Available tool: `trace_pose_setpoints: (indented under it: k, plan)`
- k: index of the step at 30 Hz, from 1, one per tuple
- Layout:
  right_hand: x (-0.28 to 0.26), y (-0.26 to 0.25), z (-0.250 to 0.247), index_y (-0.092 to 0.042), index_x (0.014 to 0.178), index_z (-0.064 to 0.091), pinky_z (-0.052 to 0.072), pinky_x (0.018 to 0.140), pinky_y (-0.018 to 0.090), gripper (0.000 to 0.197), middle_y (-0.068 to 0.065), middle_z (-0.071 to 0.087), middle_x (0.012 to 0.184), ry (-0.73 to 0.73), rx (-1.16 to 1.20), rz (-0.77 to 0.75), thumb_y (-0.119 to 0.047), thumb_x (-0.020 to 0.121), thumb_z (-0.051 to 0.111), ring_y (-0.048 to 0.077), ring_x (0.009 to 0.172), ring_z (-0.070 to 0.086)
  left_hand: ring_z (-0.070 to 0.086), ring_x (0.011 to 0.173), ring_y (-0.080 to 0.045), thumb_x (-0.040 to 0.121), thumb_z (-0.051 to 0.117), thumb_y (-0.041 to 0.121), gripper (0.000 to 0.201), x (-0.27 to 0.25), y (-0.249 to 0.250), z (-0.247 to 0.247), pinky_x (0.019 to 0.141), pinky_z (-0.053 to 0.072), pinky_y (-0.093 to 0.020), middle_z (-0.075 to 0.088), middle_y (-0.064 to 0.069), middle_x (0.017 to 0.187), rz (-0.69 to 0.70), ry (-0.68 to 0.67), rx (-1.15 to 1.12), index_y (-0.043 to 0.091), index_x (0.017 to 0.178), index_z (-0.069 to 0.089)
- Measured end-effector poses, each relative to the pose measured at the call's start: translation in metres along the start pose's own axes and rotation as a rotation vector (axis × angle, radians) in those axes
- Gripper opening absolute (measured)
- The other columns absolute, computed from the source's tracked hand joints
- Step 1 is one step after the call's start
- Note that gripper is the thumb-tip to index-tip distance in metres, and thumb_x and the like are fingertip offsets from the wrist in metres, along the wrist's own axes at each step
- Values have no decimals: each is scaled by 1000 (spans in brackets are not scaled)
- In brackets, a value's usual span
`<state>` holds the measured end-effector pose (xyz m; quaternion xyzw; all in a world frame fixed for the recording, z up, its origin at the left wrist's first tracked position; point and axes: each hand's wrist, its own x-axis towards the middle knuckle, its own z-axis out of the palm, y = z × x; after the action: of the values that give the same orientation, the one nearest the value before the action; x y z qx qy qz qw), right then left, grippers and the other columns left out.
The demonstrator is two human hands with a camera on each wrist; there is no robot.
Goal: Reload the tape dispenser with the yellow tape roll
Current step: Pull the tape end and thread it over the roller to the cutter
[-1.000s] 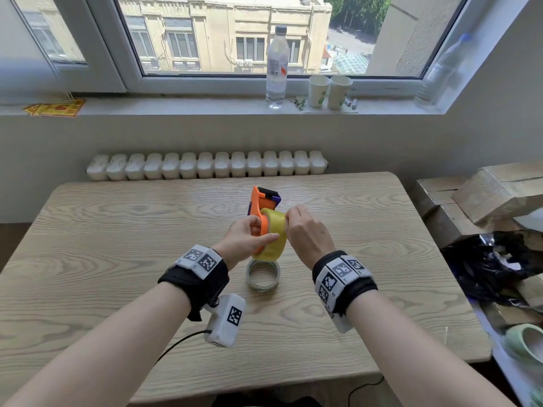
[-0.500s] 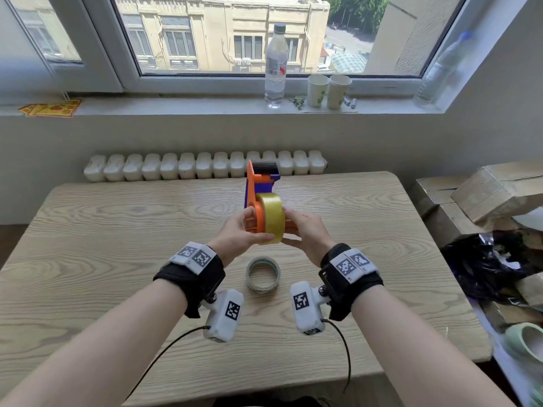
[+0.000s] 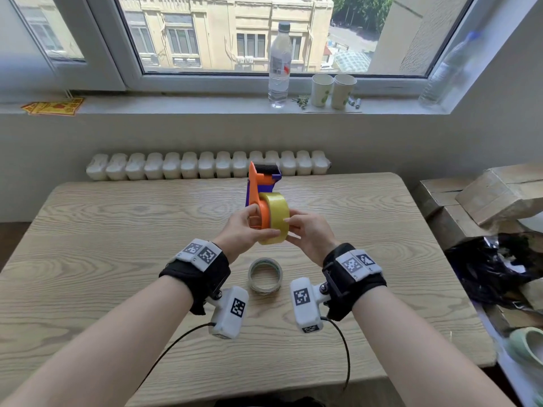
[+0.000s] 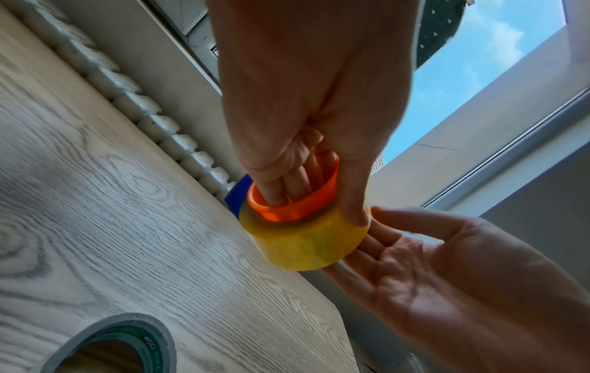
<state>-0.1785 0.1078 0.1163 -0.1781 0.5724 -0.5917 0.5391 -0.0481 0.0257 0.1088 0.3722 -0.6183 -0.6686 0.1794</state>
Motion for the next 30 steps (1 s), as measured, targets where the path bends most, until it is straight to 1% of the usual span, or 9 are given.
trace_pose_setpoints:
  k: [4, 6, 9, 12, 15, 23, 26, 28, 30]
  plan:
    - [4, -1, 2, 2, 109, 61, 54, 69, 25, 23, 12, 65, 92, 113, -152, -98, 2, 88, 52, 21, 84, 64, 67, 96, -26, 69, 77, -1, 43, 3, -1, -1, 79, 56, -30, 68, -13, 101, 3, 13, 6, 1, 107, 59]
    - [8, 0, 2, 4, 112, 61, 57, 74, 30, 25, 15, 66, 99, 172, -308, -163, -5, 90, 54, 25, 90, 65, 67, 98, -27, 68, 78, 0, 43, 4, -1, -2, 80, 56, -32, 68, -18, 105, -6, 14, 21, 0, 106, 59]
    - [8, 1, 0, -2, 102, 67, 57, 76, 40, 21, 15, 70, 94, 232, -757, -368, -13, 92, 52, 28, 86, 67, 67, 98, -26, 68, 78, 2, 43, 4, -1, -3, 75, 55, -27, 68, -19, 106, -15, 19, 63, -2, 107, 58]
    - [1, -2, 0, -3, 95, 62, 44, 66, 34, 23, 16, 67, 88, 249, -1277, -527, -15, 95, 43, 31, 80, 62, 67, 97, -26, 69, 78, 3, 41, 4, 0, -4, 73, 54, -26, 69, -18, 105, -19, 21, 109, 0, 106, 60]
    - [-3, -3, 2, 0, 96, 56, 35, 61, 33, 21, 18, 64, 92, 248, -1546, -610, -13, 95, 39, 36, 80, 61, 67, 91, -24, 69, 78, 4, 36, 3, -2, -2, 72, 55, -27, 70, -19, 102, -21, 10, 141, 5, 101, 62]
    - [-10, -1, 0, 4, 97, 57, 37, 63, 35, 21, 22, 65, 94, 186, -1686, -626, -13, 90, 51, 37, 83, 63, 67, 93, -22, 70, 79, 9, 34, 4, -7, 2, 79, 56, -31, 70, -13, 99, -10, -10, 246, 4, 100, 64]
    - [-13, -1, 2, 5, 84, 60, 45, 56, 38, 15, 22, 66, 78, 162, -1701, -625, -9, 81, 63, 38, 68, 64, 66, 91, -20, 71, 78, 11, 35, 2, -7, 2, 76, 55, -28, 69, -10, 97, -13, -6, 251, 5, 102, 65]
    - [-14, -1, 1, 1, 69, 58, 42, 43, 31, 19, 17, 62, 60, 164, -1724, -620, -7, 67, 75, 33, 48, 60, 65, 90, -20, 72, 78, 11, 36, 2, -7, 2, 73, 55, -27, 69, -11, 98, -19, -8, 229, 3, 104, 64]
    - [-13, 3, -3, -2, 64, 57, 37, 38, 27, 20, 13, 59, 54, 196, -1678, -648, -7, 66, 76, 31, 41, 56, 66, 91, -21, 73, 77, 11, 38, 2, -8, 2, 70, 54, -25, 69, -14, 102, -19, -6, 208, 2, 107, 64]
